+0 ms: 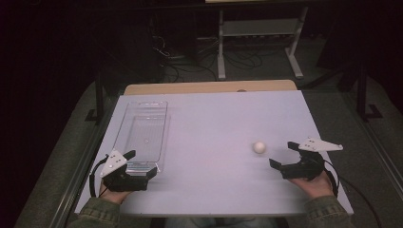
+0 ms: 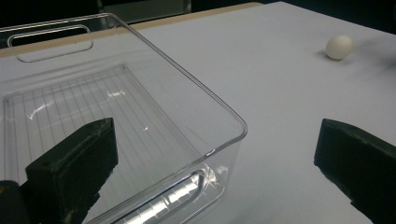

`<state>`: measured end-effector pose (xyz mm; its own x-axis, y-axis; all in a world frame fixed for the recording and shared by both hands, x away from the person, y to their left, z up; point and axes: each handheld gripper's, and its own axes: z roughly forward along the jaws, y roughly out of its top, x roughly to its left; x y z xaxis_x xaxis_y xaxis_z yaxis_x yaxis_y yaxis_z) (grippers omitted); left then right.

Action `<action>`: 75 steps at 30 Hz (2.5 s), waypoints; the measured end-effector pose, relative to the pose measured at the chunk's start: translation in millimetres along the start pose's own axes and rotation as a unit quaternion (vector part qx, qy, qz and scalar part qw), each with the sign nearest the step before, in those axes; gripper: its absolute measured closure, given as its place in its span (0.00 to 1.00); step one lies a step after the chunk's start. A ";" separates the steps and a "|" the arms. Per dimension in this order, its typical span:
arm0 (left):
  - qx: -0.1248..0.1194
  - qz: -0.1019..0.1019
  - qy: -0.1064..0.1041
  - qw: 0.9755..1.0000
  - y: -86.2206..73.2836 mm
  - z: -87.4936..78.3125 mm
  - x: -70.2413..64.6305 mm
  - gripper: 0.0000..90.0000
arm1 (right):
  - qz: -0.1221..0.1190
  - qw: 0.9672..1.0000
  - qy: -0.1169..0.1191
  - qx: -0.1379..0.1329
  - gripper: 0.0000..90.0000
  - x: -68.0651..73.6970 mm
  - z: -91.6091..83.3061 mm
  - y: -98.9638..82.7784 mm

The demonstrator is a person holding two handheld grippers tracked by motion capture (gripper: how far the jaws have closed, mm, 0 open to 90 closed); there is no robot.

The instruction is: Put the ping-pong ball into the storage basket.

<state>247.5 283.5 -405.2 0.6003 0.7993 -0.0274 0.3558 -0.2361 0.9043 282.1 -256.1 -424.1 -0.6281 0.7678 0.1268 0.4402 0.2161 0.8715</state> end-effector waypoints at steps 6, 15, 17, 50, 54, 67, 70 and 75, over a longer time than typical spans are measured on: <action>-0.003 -0.003 0.007 1.000 5.1 -2.2 -1.9 0.00 | -0.005 1.000 -0.003 -0.001 0.00 0.3 0.0 0.3; 0.002 -0.003 -0.012 1.000 18.4 0.0 -5.3 0.00 | -0.006 1.000 -0.002 0.001 0.00 0.9 0.3 0.2; 0.005 0.004 -0.009 1.000 22.4 1.1 -4.5 0.00 | -0.005 1.000 -0.002 0.002 0.00 1.3 0.3 0.3; 0.079 0.111 -0.060 0.989 76.0 40.5 -21.2 0.00 | -0.007 1.000 0.000 0.000 0.00 1.5 0.4 0.4; 0.085 0.120 -0.065 0.987 81.0 45.9 -22.0 0.00 | -0.008 1.000 0.000 0.000 0.00 1.5 0.8 0.4; 0.103 0.142 -0.089 0.980 98.7 62.7 -31.1 0.00 | -0.009 1.000 0.000 -0.001 0.00 1.4 0.5 0.5; 0.112 0.151 -0.093 0.978 101.4 67.6 -33.9 0.00 | -0.008 1.000 -0.001 0.000 0.00 1.3 0.3 0.5; 0.118 0.169 -0.095 0.974 104.1 74.2 -38.9 0.00 | -0.010 1.000 0.000 -0.003 0.00 1.5 0.2 0.6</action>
<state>314.4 186.8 -341.6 0.8254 0.5426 0.1558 0.2566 -0.6065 0.7525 281.5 -254.7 -423.5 -0.6365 0.7634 0.1098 0.4244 0.2279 0.8763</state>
